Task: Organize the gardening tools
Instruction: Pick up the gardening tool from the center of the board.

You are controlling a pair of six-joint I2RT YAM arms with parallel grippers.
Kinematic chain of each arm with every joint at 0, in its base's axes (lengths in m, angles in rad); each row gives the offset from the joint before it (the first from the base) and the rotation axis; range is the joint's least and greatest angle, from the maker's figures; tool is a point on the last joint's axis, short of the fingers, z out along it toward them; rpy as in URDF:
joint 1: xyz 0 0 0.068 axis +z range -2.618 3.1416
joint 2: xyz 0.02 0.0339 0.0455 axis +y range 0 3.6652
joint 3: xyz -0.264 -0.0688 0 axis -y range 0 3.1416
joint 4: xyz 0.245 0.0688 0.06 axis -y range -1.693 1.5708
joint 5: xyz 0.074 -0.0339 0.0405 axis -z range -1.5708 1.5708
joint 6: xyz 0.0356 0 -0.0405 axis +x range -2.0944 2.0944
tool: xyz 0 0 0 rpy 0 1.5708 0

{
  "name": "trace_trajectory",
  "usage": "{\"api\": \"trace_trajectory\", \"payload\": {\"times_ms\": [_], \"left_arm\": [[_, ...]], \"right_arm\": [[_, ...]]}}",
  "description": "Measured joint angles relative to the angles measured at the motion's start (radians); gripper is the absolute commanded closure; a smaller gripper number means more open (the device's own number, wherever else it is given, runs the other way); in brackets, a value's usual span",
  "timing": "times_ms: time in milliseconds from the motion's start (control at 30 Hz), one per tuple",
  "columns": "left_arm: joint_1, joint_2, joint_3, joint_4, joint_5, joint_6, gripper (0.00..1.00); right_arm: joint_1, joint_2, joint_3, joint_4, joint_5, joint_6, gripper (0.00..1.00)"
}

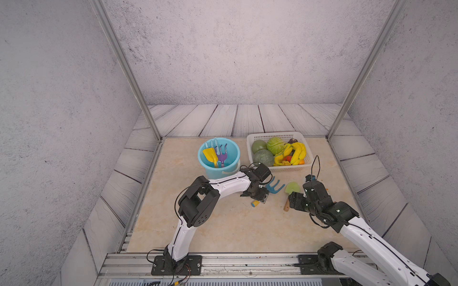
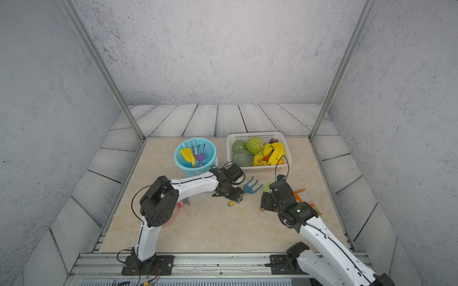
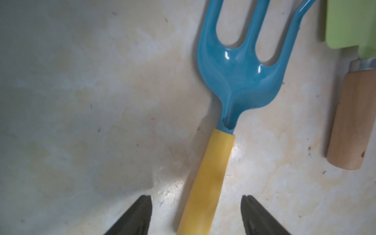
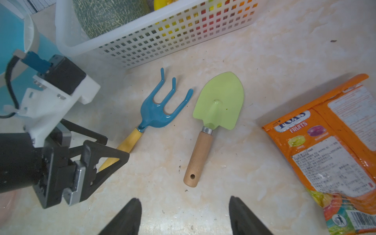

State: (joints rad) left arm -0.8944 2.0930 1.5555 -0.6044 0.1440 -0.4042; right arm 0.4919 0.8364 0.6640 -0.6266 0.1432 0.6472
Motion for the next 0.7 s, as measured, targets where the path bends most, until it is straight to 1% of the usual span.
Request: {"api": "trace_trajectory", "payload": {"times_ms": [267,500,700], "left_arm": [[0.000,0.040,0.018,0.002,-0.002,0.007,0.25],[-0.003,0.056,0.039,-0.006,-0.009,0.009,0.31],[-0.012,0.060,0.043,-0.016,-0.039,0.016,0.39]], "right_arm": [[-0.018,0.000,0.000,0.011,-0.003,-0.003,0.27],[-0.036,0.000,-0.001,0.017,-0.014,-0.003,0.27],[-0.045,-0.007,-0.006,0.017,-0.018,-0.003,0.27]]}}
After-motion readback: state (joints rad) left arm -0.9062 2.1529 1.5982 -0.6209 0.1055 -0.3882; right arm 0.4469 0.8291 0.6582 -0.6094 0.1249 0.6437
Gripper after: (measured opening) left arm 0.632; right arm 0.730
